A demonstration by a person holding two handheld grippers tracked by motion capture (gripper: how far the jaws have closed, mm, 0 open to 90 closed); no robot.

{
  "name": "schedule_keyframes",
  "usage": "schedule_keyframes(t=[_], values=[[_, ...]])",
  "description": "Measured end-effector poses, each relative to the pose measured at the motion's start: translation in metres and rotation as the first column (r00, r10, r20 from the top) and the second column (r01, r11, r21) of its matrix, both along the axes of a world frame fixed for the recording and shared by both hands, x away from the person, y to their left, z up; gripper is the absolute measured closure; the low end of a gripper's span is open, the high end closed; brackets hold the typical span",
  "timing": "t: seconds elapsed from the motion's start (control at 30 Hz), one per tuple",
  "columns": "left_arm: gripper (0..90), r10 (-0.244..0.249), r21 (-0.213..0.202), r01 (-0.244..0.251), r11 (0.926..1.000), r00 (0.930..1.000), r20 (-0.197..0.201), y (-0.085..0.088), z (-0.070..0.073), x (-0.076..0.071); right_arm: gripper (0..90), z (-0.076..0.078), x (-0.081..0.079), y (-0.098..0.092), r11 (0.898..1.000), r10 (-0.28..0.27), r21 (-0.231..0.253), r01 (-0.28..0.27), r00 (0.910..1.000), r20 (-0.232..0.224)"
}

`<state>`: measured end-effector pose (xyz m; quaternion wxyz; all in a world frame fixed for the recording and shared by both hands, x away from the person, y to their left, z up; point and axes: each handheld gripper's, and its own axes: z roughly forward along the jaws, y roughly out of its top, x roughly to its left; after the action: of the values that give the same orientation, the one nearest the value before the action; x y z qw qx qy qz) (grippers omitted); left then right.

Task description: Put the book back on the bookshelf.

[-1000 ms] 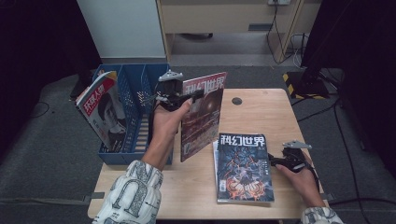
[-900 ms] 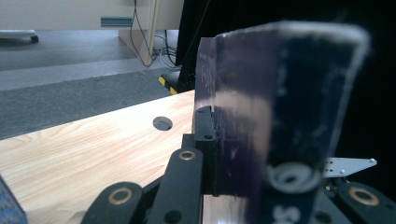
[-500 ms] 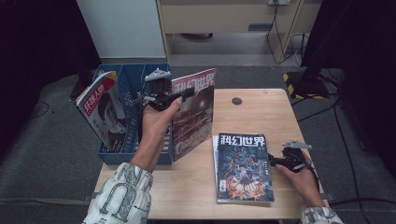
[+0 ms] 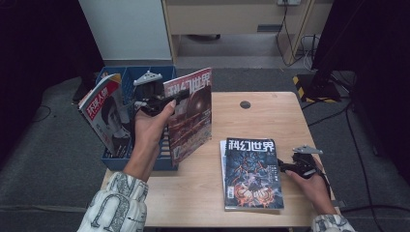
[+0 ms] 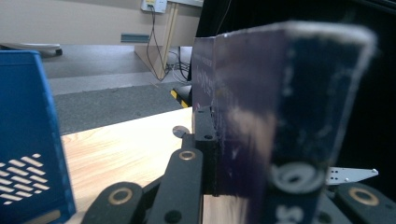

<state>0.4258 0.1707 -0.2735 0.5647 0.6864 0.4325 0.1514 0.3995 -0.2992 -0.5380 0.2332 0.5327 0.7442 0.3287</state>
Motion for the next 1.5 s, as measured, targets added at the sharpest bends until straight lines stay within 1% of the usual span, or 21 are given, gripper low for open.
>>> schedule_keyframes(t=[0.3,0.47,0.9,1.13,1.4,1.5], values=[[83.7,0.008,-0.012,-0.008,0.9999,1.0,0.003,0.015,-0.003,-0.005,19.7,0.0,0.0,0.0,1.0,0.0,0.0,0.0,1.0,0.0],[83.7,0.024,-0.028,-0.023,0.9993,0.9997,0.003,0.025,-0.003,-0.008,19.8,0.0,0.0,0.0,1.0,0.0,0.0,0.0,1.0,0.0],[83.7,0.068,-0.042,-0.067,0.9968,0.9974,0.023,0.058,0.002,-0.022,19.7,0.0,0.0,0.0,1.0,-0.001,0.001,0.001,1.0,0.0],[83.7,0.101,-0.048,-0.1,0.9939,0.9946,0.024,0.079,0.003,-0.027,19.7,0.0,0.0,0.0,1.0,0.001,0.002,-0.001,1.0,0.0],[83.7,0.133,-0.061,-0.131,0.9895,0.9909,0.023,0.096,0.007,-0.033,19.7,0.0,0.0,0.0,1.0,0.001,0.001,-0.001,1.0,0.0],[83.7,0.147,-0.06,-0.145,0.9877,0.9887,0.03,0.104,0.01,-0.034,19.7,0.0,0.0,0.0,1.0,0.001,0.002,-0.001,1.0,0.0]])
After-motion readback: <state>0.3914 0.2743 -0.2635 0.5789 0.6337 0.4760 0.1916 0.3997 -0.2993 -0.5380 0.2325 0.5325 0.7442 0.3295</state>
